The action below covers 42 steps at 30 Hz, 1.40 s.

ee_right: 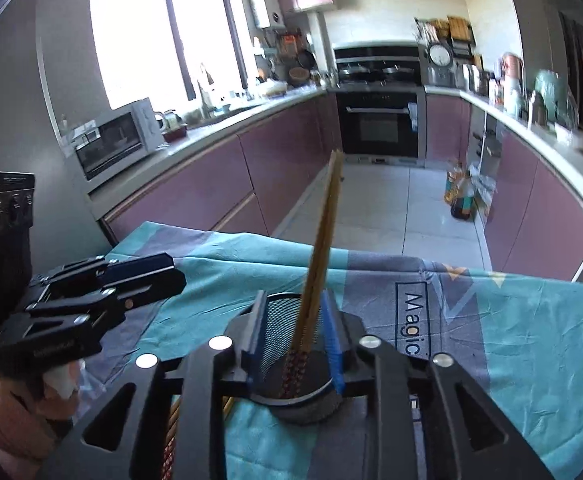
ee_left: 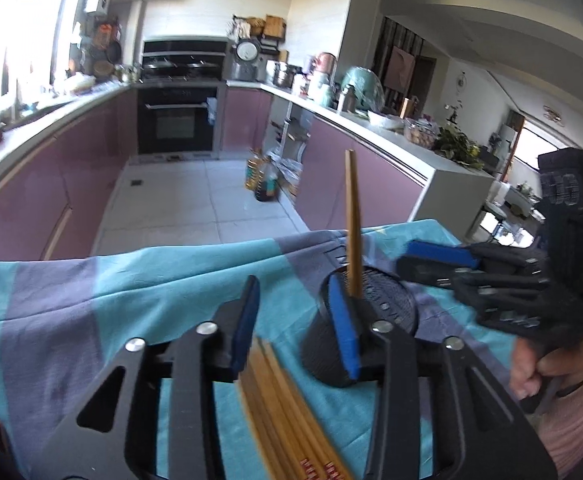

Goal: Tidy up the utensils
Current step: 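Open the right gripper and withdraw from the holder, then lower the right gripper and grasp another chopstick from the pile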

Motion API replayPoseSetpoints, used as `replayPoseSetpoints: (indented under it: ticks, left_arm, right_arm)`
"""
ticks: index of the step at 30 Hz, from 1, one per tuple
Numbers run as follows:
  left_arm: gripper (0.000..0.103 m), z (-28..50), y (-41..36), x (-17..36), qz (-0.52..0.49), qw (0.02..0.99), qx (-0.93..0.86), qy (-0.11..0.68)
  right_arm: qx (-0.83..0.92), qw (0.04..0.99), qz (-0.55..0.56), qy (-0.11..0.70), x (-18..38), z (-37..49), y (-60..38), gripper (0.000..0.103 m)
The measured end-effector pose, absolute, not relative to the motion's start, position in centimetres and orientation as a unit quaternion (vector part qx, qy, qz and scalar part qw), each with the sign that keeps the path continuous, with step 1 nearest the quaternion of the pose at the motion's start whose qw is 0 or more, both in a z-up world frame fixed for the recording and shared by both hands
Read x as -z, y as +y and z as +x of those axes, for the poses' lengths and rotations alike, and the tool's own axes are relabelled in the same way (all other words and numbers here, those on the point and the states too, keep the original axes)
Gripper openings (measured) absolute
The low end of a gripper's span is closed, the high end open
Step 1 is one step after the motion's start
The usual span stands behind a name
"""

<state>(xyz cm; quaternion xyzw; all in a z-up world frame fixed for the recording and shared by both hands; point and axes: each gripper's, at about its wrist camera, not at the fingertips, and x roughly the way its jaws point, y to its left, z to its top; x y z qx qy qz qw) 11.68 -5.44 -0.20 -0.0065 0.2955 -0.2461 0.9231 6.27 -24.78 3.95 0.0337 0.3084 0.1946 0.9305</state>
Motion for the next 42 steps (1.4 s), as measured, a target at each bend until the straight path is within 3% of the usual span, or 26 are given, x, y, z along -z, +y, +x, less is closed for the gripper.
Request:
replayPoseSetpoints:
  ticks: [3, 18, 42]
  left_arm:
    - [0.044, 10.2, -3.6, 0.8, 0.005, 0.928, 0.228, 0.295]
    - [0.044, 7.9, -1.1, 9.0, 0.049, 0.894, 0.208, 0.393]
    - [0.042, 6.9, -2.4, 11.1, 0.049, 0.88, 0.214, 0.421]
  right_arm:
    - [-0.221, 0.929, 0.029, 0.295, -4.2, 4.2, -24.3, 0.038]
    - [-0.242, 0.88, 0.06, 0.405, 4.3, 1.5, -20.8, 0.039]
    - [-0.212, 0.876, 0.034, 0.432, 6.9, 1.6, -17.8, 0.037]
